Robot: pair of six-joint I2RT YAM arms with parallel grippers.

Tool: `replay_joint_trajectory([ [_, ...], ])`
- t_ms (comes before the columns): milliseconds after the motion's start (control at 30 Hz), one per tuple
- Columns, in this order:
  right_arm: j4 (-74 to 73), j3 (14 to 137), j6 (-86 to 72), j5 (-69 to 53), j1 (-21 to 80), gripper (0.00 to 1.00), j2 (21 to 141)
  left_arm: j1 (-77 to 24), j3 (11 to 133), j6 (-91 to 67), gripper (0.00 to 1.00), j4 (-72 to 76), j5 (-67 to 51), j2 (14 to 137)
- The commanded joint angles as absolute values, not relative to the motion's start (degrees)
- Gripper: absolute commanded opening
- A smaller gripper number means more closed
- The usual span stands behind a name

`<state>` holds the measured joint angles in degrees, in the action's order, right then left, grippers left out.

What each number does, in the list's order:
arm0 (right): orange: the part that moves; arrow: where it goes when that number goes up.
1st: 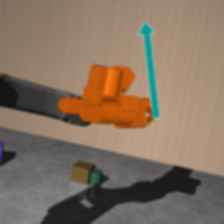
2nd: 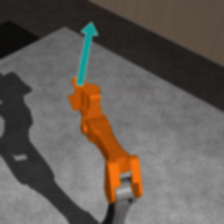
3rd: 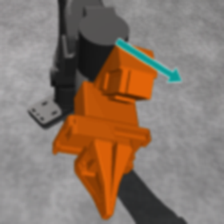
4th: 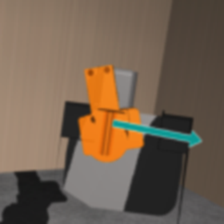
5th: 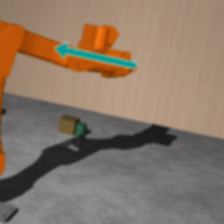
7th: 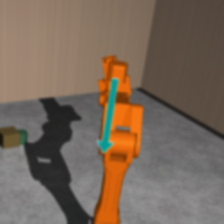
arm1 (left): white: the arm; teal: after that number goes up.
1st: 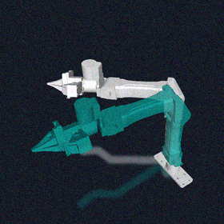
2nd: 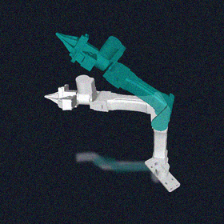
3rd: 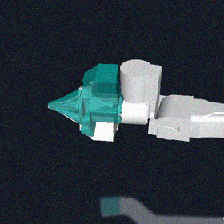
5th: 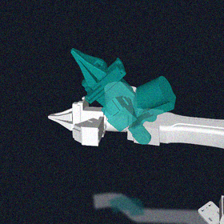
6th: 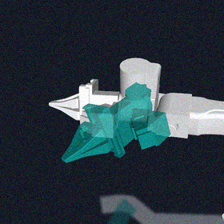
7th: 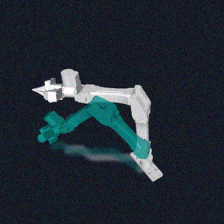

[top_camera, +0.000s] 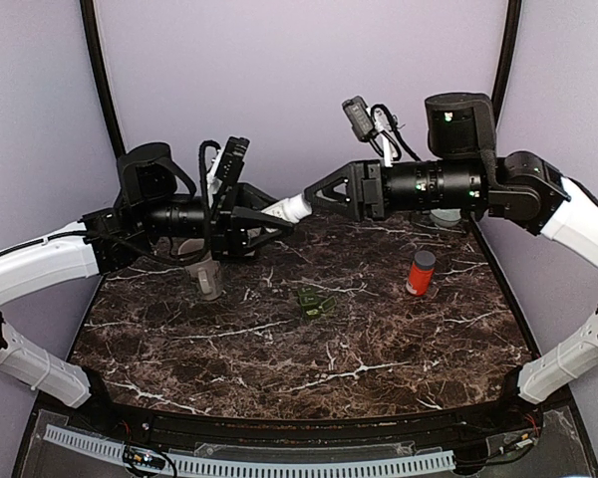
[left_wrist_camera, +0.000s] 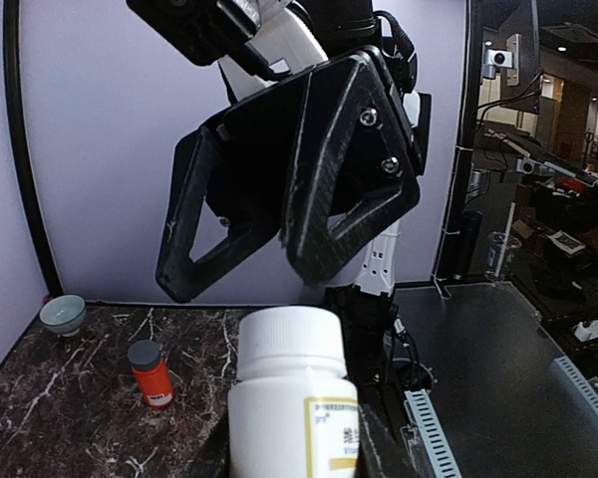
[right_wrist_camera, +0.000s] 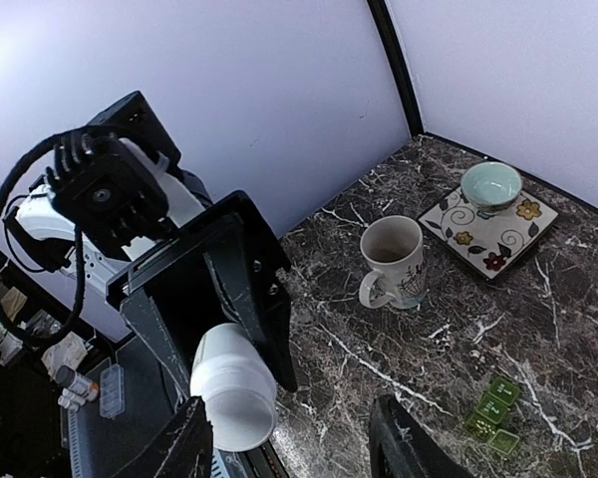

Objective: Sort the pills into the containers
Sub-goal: Screw the lid of the pill bottle onto the pill bottle.

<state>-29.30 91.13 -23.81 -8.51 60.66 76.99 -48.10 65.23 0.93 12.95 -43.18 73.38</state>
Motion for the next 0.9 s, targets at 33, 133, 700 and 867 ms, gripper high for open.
replay_joint_trajectory([
  [33,-28.0,90.7,-21.5,-8.7,61.7,0.54,74.5,-46.5,67.8,-5.9,0.00,12.8,-54.4,74.6],
  [133,-28.1,90.8,-21.4,-9.2,62.4,0.54,74.8,-46.5,68.0,-6.0,0.00,12.4,-54.5,74.9],
  [700,-30.1,93.3,-20.1,-10.4,65.7,0.53,78.4,-46.3,69.3,-6.5,0.00,12.2,-56.6,76.4],
  [867,-30.4,93.8,-19.9,-10.1,66.1,0.39,78.9,-46.3,69.3,-6.7,0.00,12.2,-57.0,76.6],
])
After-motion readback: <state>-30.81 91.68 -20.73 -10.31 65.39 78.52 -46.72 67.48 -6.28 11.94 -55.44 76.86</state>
